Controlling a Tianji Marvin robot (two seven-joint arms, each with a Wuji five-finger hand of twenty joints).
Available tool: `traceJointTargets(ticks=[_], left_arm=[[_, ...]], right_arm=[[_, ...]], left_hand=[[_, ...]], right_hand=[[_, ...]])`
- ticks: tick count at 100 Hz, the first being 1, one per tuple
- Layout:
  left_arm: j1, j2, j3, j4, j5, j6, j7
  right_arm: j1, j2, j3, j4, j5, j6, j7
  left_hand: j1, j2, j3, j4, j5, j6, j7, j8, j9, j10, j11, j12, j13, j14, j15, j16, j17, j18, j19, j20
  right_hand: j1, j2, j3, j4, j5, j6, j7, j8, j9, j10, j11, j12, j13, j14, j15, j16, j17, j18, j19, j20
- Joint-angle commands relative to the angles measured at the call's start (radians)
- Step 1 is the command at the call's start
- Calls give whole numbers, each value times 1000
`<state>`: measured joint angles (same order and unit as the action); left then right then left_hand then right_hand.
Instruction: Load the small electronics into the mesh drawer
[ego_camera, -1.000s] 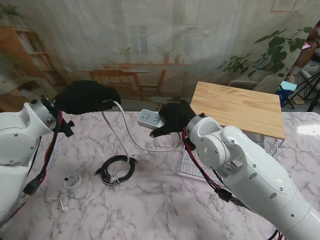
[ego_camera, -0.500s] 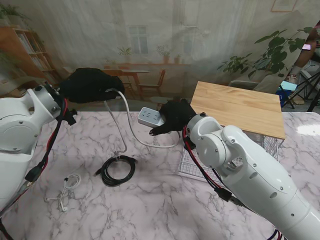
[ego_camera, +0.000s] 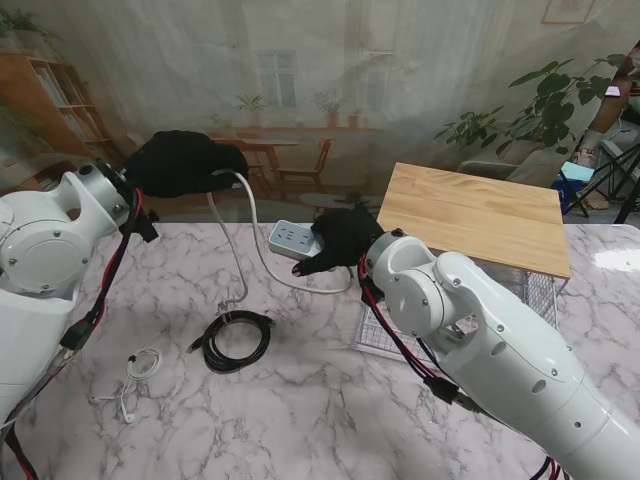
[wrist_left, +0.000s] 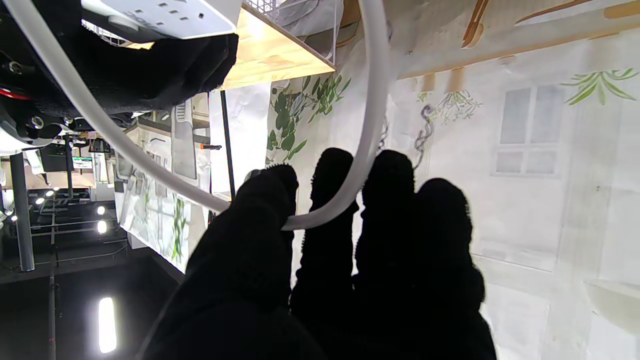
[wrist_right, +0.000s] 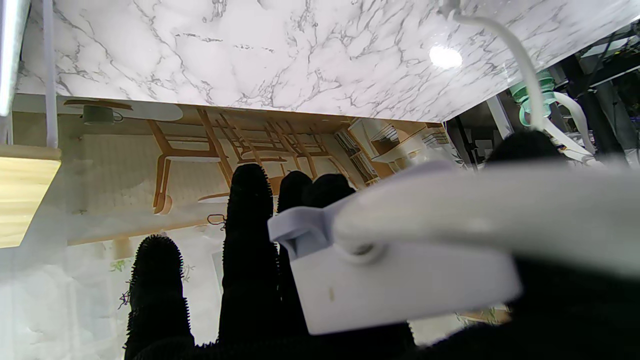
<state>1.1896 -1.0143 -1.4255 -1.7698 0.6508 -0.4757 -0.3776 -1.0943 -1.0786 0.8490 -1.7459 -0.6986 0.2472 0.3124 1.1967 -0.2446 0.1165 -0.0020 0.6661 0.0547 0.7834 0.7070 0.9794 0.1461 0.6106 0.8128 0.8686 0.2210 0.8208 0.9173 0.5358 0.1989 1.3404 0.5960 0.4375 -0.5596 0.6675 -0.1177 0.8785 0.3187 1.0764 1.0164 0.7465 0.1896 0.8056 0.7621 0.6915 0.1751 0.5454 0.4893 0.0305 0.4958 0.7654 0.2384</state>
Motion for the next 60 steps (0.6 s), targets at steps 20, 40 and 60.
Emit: traceJointTargets(ticks=[20,40,60], left_arm=[[-29,-1,6,8,19,9,-10],[-60,-6,33,31,22,41,-2],[-86,-8,52,58,47,56,4]], right_arm=[[11,-5,-20,10,11,-5,2],[12,-5,-28,9,12,-14,3],[-6,-6,-20,1,27,-29,-6]], left_hand=[[80,56,64,49,22,-76,74,29,21,10,33,-4,16,22,39,16,4,-31,24,23],[79,56,62,50,22,-76,73,28,20,10,32,-5,13,22,37,15,2,-34,23,24],[80,58,62,50,20,-78,71,28,18,9,32,-4,13,21,37,15,2,-35,22,24]], right_hand=[[175,227,288,19,167,-148,108,21,43,-88,82,26,27,-23,82,4,-13,-5,3,-9],[175,227,288,19,167,-148,108,21,44,-88,82,26,27,-23,80,4,-14,-4,2,-10],[175,226,286,19,166,-150,107,22,42,-88,81,26,26,-23,79,4,-15,-4,1,-12]])
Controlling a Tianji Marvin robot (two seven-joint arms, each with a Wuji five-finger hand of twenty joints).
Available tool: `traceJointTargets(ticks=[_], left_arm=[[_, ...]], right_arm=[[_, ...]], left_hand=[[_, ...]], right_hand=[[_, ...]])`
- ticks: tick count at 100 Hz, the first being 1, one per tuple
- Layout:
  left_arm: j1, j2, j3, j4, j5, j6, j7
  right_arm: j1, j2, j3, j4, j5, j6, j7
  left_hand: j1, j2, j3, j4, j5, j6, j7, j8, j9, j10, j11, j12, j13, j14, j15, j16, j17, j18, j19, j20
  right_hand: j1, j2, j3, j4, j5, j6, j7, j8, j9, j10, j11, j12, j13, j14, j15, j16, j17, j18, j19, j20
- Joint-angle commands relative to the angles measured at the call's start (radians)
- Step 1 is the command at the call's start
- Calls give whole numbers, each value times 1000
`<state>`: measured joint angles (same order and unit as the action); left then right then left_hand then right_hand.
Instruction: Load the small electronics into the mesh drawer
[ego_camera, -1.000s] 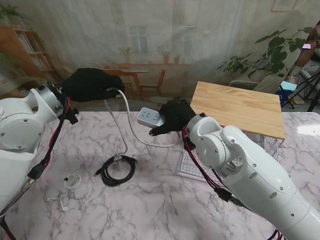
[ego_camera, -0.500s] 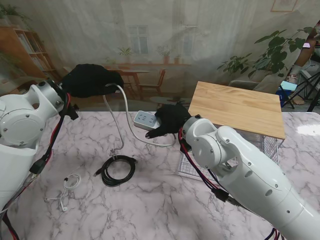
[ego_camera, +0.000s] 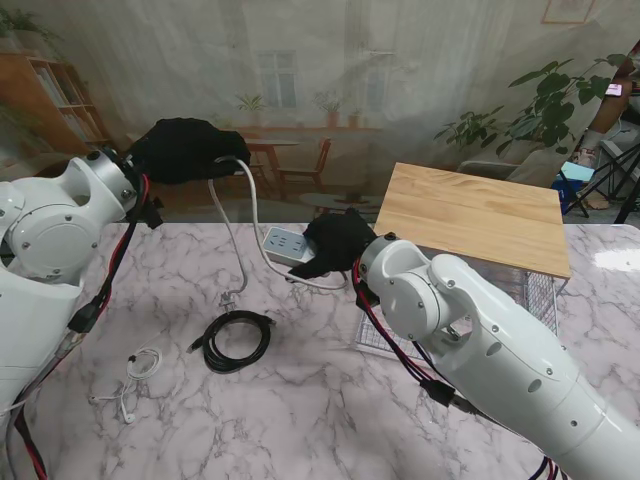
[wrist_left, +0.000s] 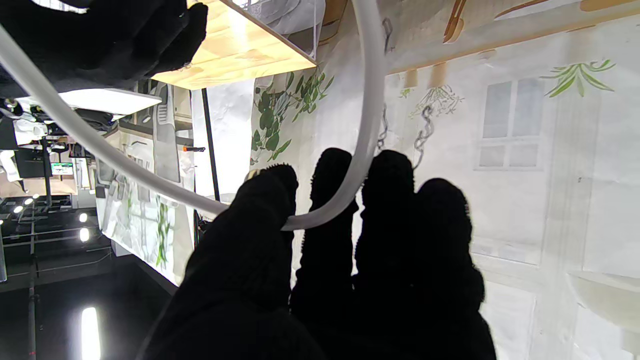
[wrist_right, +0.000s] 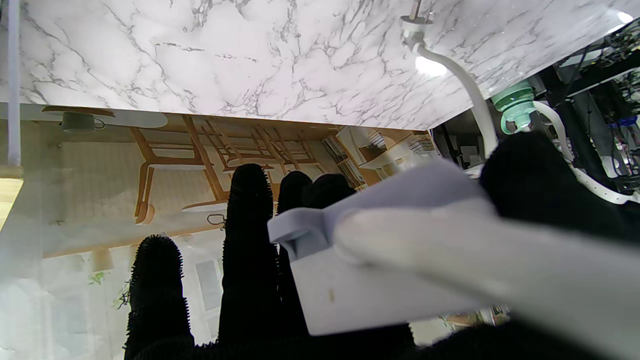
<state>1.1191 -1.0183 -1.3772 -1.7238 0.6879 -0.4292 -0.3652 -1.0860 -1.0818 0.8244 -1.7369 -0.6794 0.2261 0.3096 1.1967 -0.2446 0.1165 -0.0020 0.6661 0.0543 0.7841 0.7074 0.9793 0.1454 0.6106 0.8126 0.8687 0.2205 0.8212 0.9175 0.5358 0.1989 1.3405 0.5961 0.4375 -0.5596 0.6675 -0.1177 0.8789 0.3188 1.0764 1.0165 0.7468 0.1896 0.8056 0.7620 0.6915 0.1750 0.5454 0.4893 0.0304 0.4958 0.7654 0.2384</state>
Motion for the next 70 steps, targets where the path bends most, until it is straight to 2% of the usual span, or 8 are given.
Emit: traceJointTargets(ticks=[1,39,70], left_arm=[[-17,-4,5,14,12,10,-8],[-45,-5,49,52,7,40,-19],[-76,-3,109,84,0,48,-47]], right_arm=[[-16,-3,6,-9,9,-10,-4],[-103,-2,28,-53,33,-132,-50],[-174,1,64,-120,108,-165,-46]], left_hand=[[80,58,62,50,21,-77,71,28,18,10,32,-4,13,21,37,15,2,-35,22,24],[81,57,58,49,22,-76,66,25,20,12,30,-7,14,23,38,14,10,-36,24,24],[82,57,52,46,29,-82,63,20,23,11,29,-9,15,23,39,11,10,-33,22,22]], right_hand=[[175,226,286,19,166,-150,107,21,42,-88,81,26,26,-23,79,4,-15,-4,1,-12],[178,205,301,10,180,-143,99,18,60,-101,85,29,45,-32,81,4,-10,0,-1,-18],[177,204,305,6,183,-142,96,22,62,-99,87,35,50,-32,82,5,-8,-2,2,-23]])
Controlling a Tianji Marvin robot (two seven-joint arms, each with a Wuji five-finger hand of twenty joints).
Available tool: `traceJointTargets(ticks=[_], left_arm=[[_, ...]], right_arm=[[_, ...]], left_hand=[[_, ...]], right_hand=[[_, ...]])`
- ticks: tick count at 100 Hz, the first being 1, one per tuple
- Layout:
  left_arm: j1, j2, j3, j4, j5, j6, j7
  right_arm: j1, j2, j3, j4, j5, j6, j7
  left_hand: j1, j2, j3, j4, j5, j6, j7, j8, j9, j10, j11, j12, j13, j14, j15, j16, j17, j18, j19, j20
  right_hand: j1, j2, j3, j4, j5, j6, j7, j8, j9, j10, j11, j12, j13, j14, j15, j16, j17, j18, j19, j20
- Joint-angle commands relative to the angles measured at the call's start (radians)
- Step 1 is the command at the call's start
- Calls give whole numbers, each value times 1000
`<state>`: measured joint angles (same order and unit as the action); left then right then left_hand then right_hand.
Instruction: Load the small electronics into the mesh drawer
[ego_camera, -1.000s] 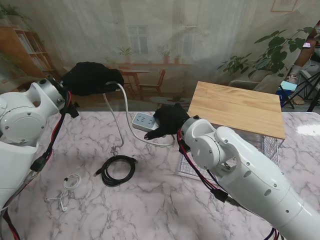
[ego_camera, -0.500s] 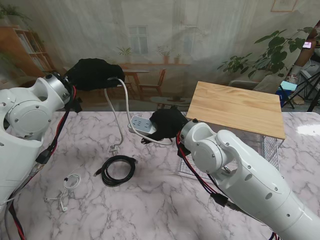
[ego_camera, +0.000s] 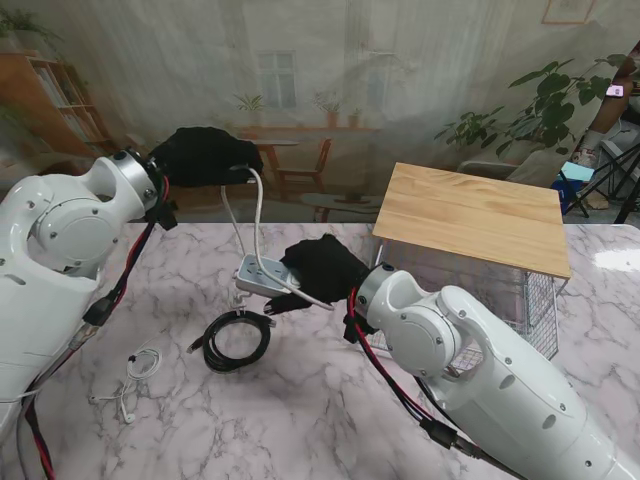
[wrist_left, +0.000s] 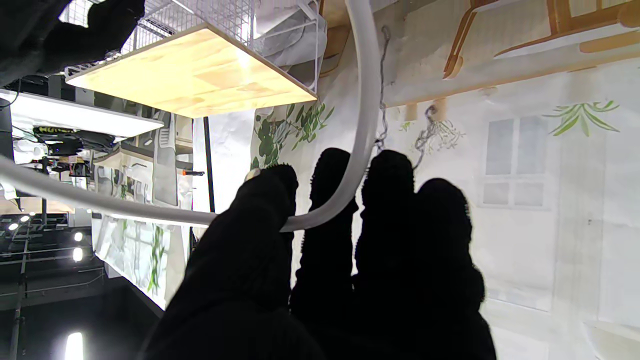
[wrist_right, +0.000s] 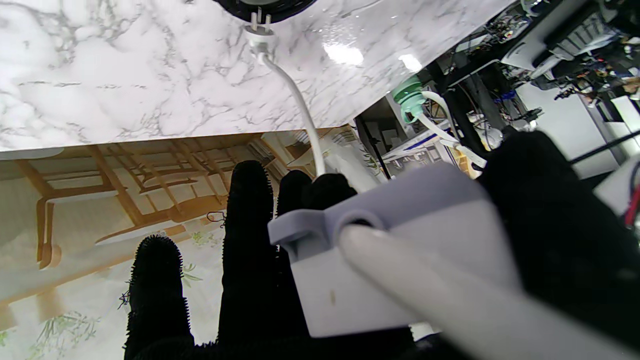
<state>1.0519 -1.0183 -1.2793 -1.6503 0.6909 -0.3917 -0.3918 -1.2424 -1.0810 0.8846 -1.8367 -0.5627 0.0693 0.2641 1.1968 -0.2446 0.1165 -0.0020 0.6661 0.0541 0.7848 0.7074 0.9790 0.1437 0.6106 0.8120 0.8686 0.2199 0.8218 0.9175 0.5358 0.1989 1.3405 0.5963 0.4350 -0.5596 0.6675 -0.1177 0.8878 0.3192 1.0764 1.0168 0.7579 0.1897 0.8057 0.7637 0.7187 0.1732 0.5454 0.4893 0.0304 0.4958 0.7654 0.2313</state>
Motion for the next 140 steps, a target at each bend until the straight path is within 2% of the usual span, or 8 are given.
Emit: traceJointTargets(ticks=[1,23,52,71,96,117,140], left_arm=[[-9,-3,14,12,-3,11,-22],[-30,-1,80,61,5,38,-45],[-65,-10,165,116,2,70,-28],[-63,-10,157,89,-20,67,-32],[-74,-9,145,63,-19,54,-42],[-93,-15,150,59,-33,75,-32],[-105,-15,162,39,-51,82,-42]], right_arm=[[-20,0,6,-22,-8,-9,-2],[-70,-2,49,-61,-1,-22,-26],[-98,2,75,-92,65,-12,-2],[-86,3,65,-73,48,-9,2],[-70,-1,39,-59,68,-19,-4],[-49,4,16,-51,73,-39,18],[-32,2,-3,-32,82,-26,22]], left_hand=[[83,56,51,46,29,-82,63,20,24,14,29,-9,15,23,38,11,10,-32,22,22],[85,58,50,45,31,-81,61,17,23,14,28,-9,13,26,37,10,8,-32,20,21],[86,57,48,46,29,-79,60,13,23,15,30,-6,14,25,41,11,9,-32,23,21],[85,57,48,49,28,-79,57,7,23,15,32,-6,14,25,44,13,9,-33,26,22],[84,56,48,50,28,-79,48,-9,22,13,33,-7,14,23,46,13,11,-33,28,22],[83,56,47,51,28,-79,47,-17,22,14,34,-7,14,23,47,13,9,-34,28,22],[81,55,47,53,31,-82,51,-20,25,12,36,-7,17,20,51,14,12,-35,32,23]], right_hand=[[180,205,305,6,174,-142,96,22,51,-99,87,33,22,-30,82,5,-7,-2,2,-16],[180,205,304,6,175,-142,95,24,52,-99,86,35,23,-29,82,6,-6,-3,6,-18],[183,205,303,6,175,-137,90,23,53,-96,84,36,22,-26,82,7,-8,-2,6,-22],[183,204,302,7,176,-140,88,24,53,-95,83,37,21,-26,80,7,-8,-2,7,-24],[183,204,299,7,177,-140,87,25,54,-96,82,38,21,-26,80,8,-8,-3,7,-25],[182,205,298,6,176,-143,84,25,55,-97,80,37,23,-28,78,7,-7,-2,7,-26],[183,210,293,6,176,-144,82,25,54,-96,80,39,22,-28,77,7,-8,-2,6,-28]])
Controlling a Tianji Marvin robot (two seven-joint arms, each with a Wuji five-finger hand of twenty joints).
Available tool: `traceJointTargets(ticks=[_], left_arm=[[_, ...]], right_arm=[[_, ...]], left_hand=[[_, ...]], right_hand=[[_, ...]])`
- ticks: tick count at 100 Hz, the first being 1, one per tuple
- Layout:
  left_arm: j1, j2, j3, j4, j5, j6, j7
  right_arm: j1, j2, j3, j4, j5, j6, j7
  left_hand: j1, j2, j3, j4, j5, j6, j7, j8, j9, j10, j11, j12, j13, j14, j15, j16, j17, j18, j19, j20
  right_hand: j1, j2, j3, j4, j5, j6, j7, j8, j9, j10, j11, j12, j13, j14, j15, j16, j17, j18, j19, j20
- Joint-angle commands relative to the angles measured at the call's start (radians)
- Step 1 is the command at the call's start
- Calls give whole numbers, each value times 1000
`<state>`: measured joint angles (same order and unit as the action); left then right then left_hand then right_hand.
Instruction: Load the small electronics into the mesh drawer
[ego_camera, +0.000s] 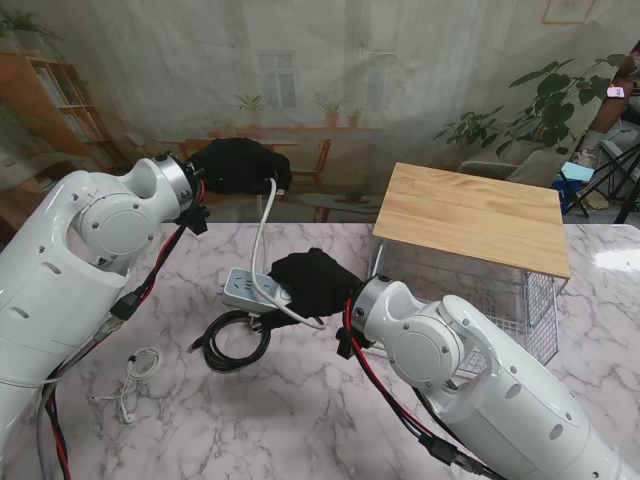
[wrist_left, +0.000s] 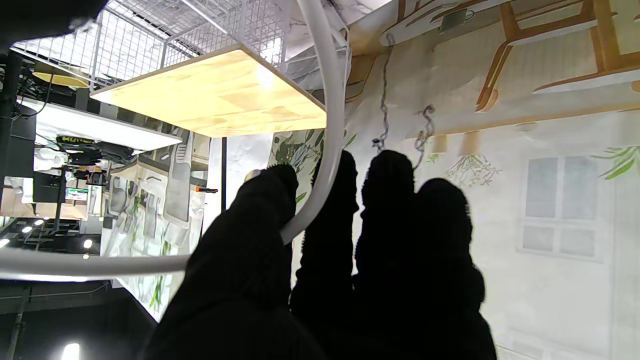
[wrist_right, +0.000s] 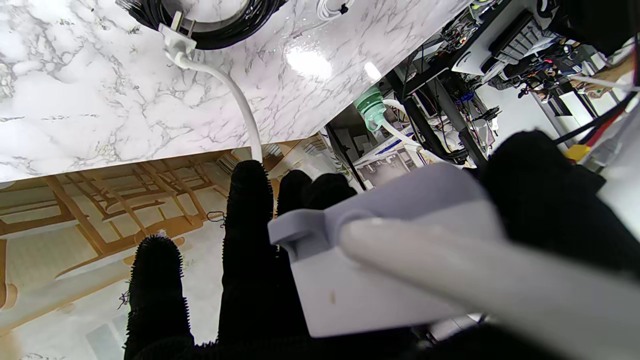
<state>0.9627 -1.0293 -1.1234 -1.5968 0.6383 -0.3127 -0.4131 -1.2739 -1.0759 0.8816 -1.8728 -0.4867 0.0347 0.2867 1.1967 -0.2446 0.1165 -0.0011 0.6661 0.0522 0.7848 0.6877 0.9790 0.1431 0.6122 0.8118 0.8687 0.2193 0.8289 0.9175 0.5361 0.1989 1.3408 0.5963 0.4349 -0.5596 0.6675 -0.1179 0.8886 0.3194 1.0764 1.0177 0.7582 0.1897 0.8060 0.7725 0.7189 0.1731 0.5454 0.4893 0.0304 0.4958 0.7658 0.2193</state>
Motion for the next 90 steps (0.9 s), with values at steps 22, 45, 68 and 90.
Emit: traceJointTargets(ticks=[22,45,68,90], left_arm=[[-57,-2,67,36,40,12,-41],[-87,-15,148,113,33,62,-10],[-117,-25,241,181,8,82,7],[-145,-37,336,239,-29,108,18]], right_arm=[[-33,-8,17,-21,15,-15,-33],[-48,-12,29,-37,35,-18,-49],[-67,-17,48,-52,72,-11,-61],[-93,-28,74,-69,81,-2,-111]], left_hand=[[80,54,47,53,30,-82,51,-1,25,10,35,-6,18,20,44,14,13,-39,31,23],[80,55,46,52,29,-81,51,-3,23,12,34,-7,15,23,43,14,10,-36,31,23],[85,67,40,45,26,-82,51,-4,16,12,31,-7,6,25,38,13,1,-35,25,22],[92,74,31,41,26,-80,48,-9,12,15,29,-9,3,29,36,12,-3,-33,23,22]], right_hand=[[182,213,289,6,172,-148,78,24,55,-98,80,31,24,-29,79,8,-6,-3,7,-16],[182,217,285,4,171,-152,76,24,55,-100,81,30,27,-30,80,8,-2,-3,10,-16],[187,224,275,3,167,-153,70,23,52,-98,81,30,27,-31,79,9,-1,-1,11,-18],[189,229,273,3,167,-152,68,25,51,-96,86,32,28,-32,87,12,0,-3,13,-18]])
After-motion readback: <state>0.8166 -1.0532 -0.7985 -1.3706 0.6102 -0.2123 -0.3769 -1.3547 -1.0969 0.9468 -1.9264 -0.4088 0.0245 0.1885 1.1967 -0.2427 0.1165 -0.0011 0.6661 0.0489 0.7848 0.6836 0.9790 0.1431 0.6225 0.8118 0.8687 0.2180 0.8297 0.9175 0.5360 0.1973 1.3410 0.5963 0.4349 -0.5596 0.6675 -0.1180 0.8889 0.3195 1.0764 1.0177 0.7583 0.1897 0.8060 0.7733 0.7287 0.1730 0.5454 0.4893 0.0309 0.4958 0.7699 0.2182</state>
